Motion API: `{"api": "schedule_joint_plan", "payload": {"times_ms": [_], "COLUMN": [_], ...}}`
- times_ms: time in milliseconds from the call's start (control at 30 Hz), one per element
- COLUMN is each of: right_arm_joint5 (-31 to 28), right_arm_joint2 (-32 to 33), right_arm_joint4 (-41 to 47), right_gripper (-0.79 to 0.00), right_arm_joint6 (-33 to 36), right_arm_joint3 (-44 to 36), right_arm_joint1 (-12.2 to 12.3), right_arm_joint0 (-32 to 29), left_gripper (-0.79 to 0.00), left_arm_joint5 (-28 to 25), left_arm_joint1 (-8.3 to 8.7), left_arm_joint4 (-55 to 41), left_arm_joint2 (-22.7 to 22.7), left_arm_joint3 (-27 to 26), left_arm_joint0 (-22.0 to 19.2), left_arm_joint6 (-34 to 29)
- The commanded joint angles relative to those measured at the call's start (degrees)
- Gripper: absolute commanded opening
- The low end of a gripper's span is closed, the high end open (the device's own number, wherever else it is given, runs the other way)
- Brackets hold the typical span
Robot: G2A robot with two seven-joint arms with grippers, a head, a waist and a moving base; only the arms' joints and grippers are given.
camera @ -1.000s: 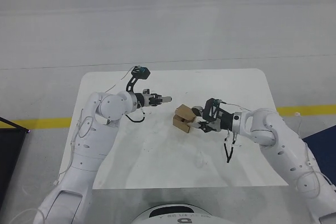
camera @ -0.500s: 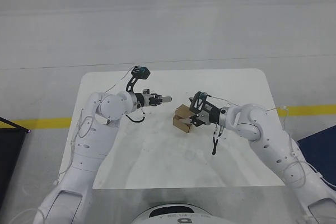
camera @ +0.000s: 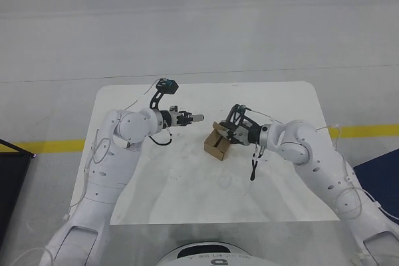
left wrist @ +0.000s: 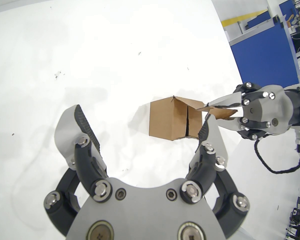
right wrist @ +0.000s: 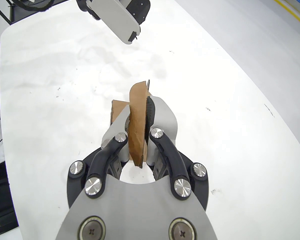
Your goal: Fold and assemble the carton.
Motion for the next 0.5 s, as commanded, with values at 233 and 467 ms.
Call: {"api": "schedule_joint_plan", "payload": {"times_ms": [233, 467], "right_arm_joint5": [9.85, 8.95], "right_arm_joint2": [-2.39, -0.40], "right_arm_joint4": [-14.71, -15.97], "right_gripper": [-0.714, -0.071], "right_arm_joint6": [-5.17, -7.07], "right_arm_joint3": [-3.78, -6.50], "right_arm_joint1": [-0.42, 0.17], "right_arm_joint0": [-3.89, -7.98], "left_gripper": [0.000, 0.000], "left_arm_joint5": [0.00, 0.00], "left_arm_joint1": [0.00, 0.00], "left_arm_joint4": [0.00, 0.00], "left_arm_joint2": [0.00, 0.00], "left_arm_joint3": [0.00, 0.00], "left_arm_joint0": [0.00, 0.00], "left_arm_joint6": [0.00, 0.00]}}
